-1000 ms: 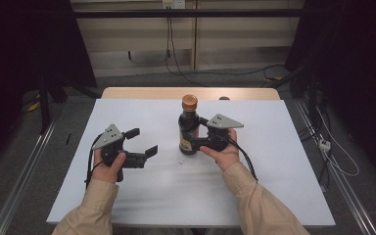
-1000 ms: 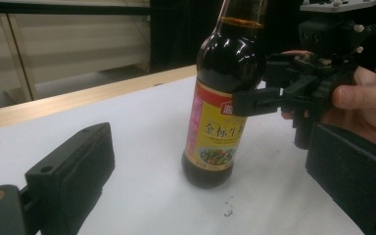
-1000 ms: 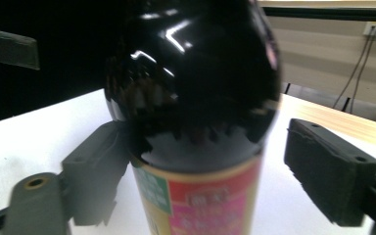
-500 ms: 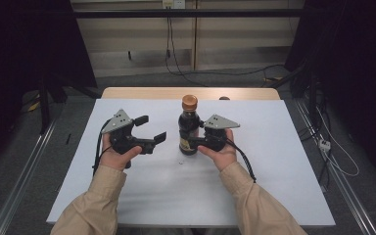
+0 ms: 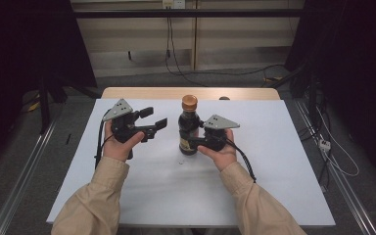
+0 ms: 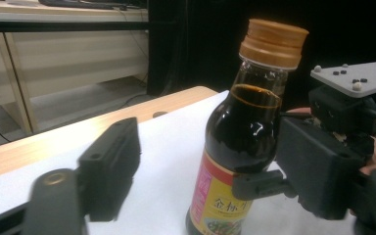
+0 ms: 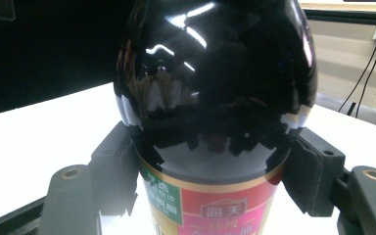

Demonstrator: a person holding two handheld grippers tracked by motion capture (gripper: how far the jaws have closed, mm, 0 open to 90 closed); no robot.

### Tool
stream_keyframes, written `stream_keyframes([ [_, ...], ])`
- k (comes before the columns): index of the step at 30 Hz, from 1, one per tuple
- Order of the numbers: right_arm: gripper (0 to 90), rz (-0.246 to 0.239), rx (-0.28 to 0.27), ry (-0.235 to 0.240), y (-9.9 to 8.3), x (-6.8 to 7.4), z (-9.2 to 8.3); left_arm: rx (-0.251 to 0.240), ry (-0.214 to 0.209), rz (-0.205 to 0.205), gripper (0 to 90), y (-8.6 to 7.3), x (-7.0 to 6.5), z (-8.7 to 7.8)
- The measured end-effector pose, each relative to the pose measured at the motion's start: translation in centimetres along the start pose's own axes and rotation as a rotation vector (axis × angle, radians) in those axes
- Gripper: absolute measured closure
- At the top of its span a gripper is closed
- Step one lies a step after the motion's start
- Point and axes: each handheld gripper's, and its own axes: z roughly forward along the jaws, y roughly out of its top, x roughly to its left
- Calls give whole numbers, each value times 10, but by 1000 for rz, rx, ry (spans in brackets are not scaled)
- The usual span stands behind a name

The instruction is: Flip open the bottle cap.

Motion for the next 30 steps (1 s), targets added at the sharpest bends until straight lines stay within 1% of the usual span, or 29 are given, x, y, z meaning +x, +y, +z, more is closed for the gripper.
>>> stream_keyframes([
  [1,303,0,0,0,0,0,0,1,-1,1,310,1,0,1],
  [2,303,0,0,0,0,0,0,3,-1,3,349,3,0,1],
  [3,303,2,-1,-1,0,0,0,0,-4,-3,429,4,0,2],
  [4,303,2,-1,-1,0,0,0,5,-6,5,429,6,1,2],
  [6,303,2,-1,-2,0,0,0,16,-3,15,572,10,2,4],
  [7,303,4,-2,-1,0,0,0,21,-3,13,618,12,2,5],
  [8,303,4,-2,-2,0,0,0,21,-9,13,654,13,2,6],
  [9,303,4,-2,-2,0,0,0,26,-9,13,654,15,2,7],
  [10,304,4,-1,-2,0,0,0,28,-8,16,728,16,2,8],
  [11,304,4,-1,-2,0,0,0,31,-7,20,728,18,2,9],
  [12,304,1,-1,-2,0,0,0,32,-6,23,796,19,2,10],
  [15,306,0,-2,-2,0,0,0,51,-16,33,836,26,1,16],
  [17,306,0,-1,-2,0,0,0,57,-22,33,844,27,0,18],
  [18,307,-1,-2,-3,-1,0,0,64,-23,39,865,28,-1,20],
  [20,306,1,-1,-2,0,0,0,70,-37,45,876,30,-3,24],
  [22,307,-1,-1,-2,0,0,0,72,-40,51,895,32,-4,27],
  [26,306,-2,-1,-3,0,0,0,82,-37,64,900,37,-7,32],
  [30,306,-2,-1,-2,0,0,0,92,-50,82,900,45,-11,36],
])
